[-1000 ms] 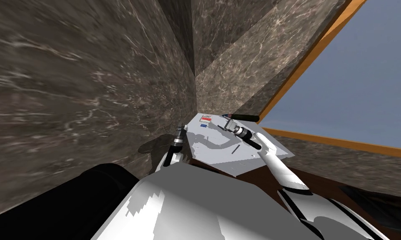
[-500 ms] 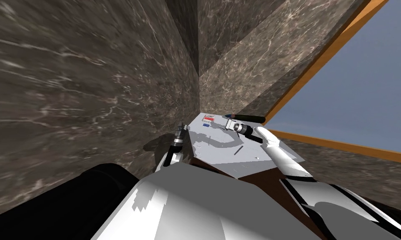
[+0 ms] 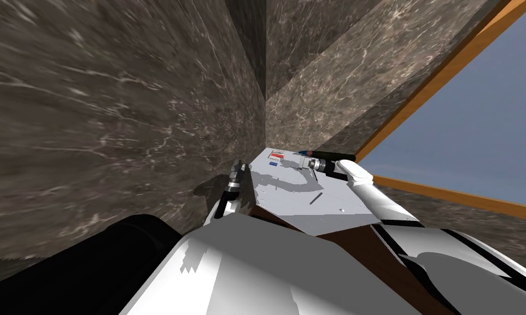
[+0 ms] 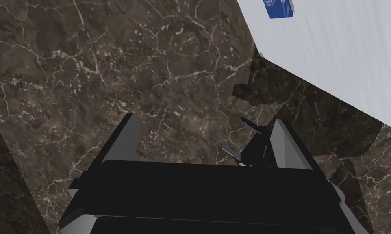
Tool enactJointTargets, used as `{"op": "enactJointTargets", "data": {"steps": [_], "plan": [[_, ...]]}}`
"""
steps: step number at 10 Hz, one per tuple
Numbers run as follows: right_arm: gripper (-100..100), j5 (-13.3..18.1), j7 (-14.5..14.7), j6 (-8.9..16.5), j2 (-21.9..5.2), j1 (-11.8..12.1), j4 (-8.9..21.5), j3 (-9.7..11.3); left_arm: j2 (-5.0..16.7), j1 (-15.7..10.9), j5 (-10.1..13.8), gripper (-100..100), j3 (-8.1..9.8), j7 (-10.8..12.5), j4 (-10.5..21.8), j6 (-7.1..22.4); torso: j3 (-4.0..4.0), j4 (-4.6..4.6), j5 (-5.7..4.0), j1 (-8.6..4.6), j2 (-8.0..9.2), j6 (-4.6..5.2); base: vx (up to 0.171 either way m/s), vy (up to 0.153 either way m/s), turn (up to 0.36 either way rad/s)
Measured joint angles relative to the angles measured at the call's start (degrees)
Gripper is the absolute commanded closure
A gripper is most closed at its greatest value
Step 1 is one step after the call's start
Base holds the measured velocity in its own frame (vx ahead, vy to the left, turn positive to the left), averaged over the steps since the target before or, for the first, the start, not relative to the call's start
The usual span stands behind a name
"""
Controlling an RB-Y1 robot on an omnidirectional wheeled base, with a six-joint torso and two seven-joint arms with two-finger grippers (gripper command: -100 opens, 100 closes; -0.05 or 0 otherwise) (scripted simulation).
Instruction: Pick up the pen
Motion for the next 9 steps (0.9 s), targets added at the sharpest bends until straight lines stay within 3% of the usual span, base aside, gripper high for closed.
{"op": "enactJointTargets", "data": {"steps": [6,9], "plan": [[-100,9.09,6.81,-5.03,-4.63,-8.36,11.19,3.43,0.00,0.01,0.00,0,0.00,0.00,0.00,0.00,0.02,0.01,-0.02,-0.04,0.03,0.04,-0.031,0.000,0.090],[-100,13.26,8.35,-6.05,-7.09,-10.52,12.96,4.86,0.00,0.01,0.00,0,0.00,0.00,0.00,0.00,0.01,0.00,-0.02,-0.04,0.01,0.04,-0.028,0.000,0.094]]}}
